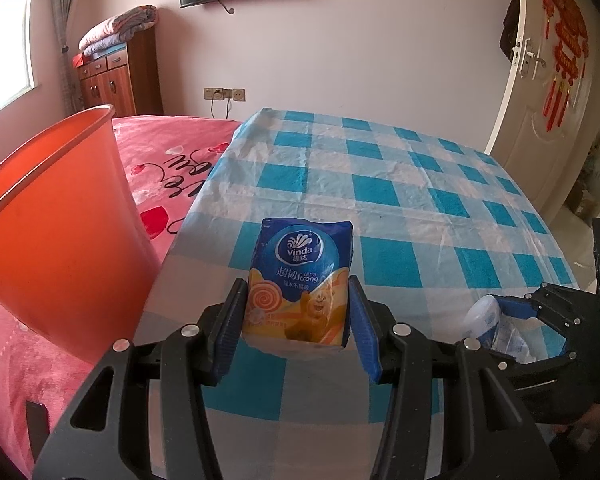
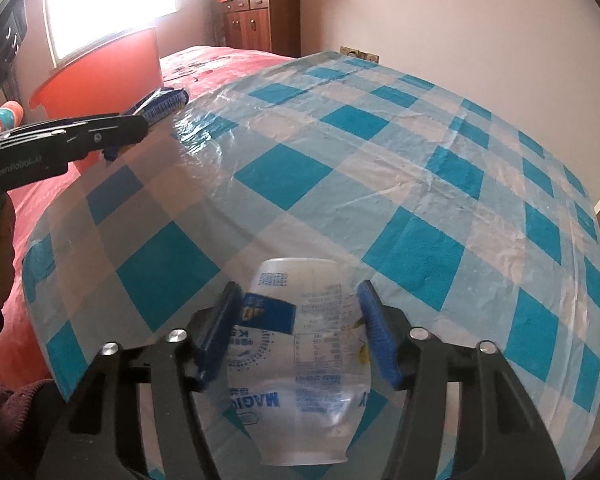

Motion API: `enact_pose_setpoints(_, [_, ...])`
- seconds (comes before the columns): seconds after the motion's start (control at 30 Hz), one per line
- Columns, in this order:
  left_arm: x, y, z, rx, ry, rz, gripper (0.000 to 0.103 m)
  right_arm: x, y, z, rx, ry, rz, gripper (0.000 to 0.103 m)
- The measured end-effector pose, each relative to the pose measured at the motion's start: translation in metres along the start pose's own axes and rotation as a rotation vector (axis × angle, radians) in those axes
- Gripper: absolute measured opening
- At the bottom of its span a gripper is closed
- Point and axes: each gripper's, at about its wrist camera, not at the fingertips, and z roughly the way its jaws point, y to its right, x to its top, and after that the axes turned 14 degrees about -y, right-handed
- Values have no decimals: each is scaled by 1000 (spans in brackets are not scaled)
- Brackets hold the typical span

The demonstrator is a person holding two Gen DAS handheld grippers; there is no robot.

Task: Collect trash
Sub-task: 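Close the right gripper on the crumpled white MAGIC bag while the left holds the tissue pack, then carry the tissue pack and white bag to the orange bucket and open both grippers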

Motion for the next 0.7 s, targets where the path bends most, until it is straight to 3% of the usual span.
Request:
enact_pose_setpoints(0.43, [1, -4, -9, -12, 24, -9, 51, 6, -4, -10, -8, 23, 22, 60])
enact_pose_setpoints(0.7, [7, -14, -28, -13, 72, -20, 51, 30, -11, -32, 24, 71, 19, 60])
